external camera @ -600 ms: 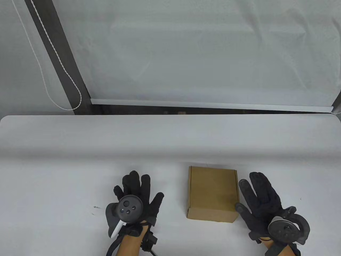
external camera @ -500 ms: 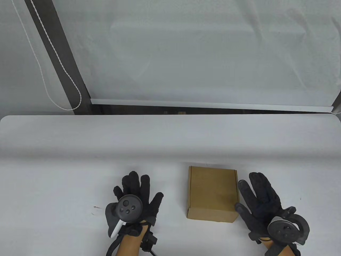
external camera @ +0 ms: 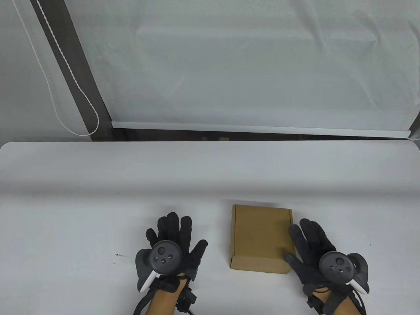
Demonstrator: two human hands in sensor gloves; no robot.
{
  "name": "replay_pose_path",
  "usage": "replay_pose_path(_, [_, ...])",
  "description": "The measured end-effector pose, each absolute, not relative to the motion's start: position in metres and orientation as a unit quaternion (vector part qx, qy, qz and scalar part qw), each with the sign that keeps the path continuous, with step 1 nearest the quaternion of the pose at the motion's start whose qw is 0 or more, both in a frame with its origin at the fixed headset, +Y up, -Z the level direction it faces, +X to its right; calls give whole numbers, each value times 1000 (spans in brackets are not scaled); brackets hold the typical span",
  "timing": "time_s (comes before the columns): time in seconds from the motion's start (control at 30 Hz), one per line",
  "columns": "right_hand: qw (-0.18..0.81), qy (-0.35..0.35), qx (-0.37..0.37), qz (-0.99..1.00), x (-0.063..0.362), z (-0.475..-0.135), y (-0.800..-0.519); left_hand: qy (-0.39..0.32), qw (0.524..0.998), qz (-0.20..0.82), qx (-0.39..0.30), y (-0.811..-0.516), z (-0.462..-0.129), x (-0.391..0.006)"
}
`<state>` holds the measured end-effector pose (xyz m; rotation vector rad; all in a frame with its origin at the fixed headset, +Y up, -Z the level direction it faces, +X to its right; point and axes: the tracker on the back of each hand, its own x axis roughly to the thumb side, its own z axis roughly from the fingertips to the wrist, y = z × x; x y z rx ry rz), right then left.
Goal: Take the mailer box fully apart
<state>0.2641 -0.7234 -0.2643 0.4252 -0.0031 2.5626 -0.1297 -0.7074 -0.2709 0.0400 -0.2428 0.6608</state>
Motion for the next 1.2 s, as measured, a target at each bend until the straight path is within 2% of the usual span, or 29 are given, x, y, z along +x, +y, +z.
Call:
replay_pose_path(0.1, [295, 149, 152, 931, 262, -271, -748, -131, 941, 311, 6, -708, -271, -125])
replay_pose_path(0.13, [338, 190, 153, 909, 261, -271, -756, -136, 943, 304, -5, -709, -272, -123])
replay_pose_path(0.2, [405, 164, 163, 884, 257, -272, -760, -146, 943, 296, -39, -712, -273, -120])
replay_pose_path(0.33, [376, 178, 196, 888, 247, -270, -759, -203, 930, 281, -121, -720, -276, -110])
replay_pose_path(0.5, [389, 190, 225, 873, 231, -266, -761, -227, 912, 237, -247, -732, -277, -98])
replay_pose_path(0.6, [388, 189, 230, 872, 228, -265, -762, -223, 910, 202, -287, -740, -275, -89])
replay_pose_path(0.7, [399, 182, 240, 866, 230, -264, -763, -216, 923, 170, -270, -739, -274, -81])
replay_pose_path(1.03, [412, 157, 239, 865, 230, -263, -759, -237, 931, 190, -201, -731, -273, -79])
replay_pose_path(1.13, [423, 124, 233, 867, 235, -263, -755, -249, 931, 217, -153, -724, -272, -80])
replay_pose_path(1.2, [445, 59, 214, 867, 240, -263, -750, -264, 926, 253, -95, -715, -269, -80])
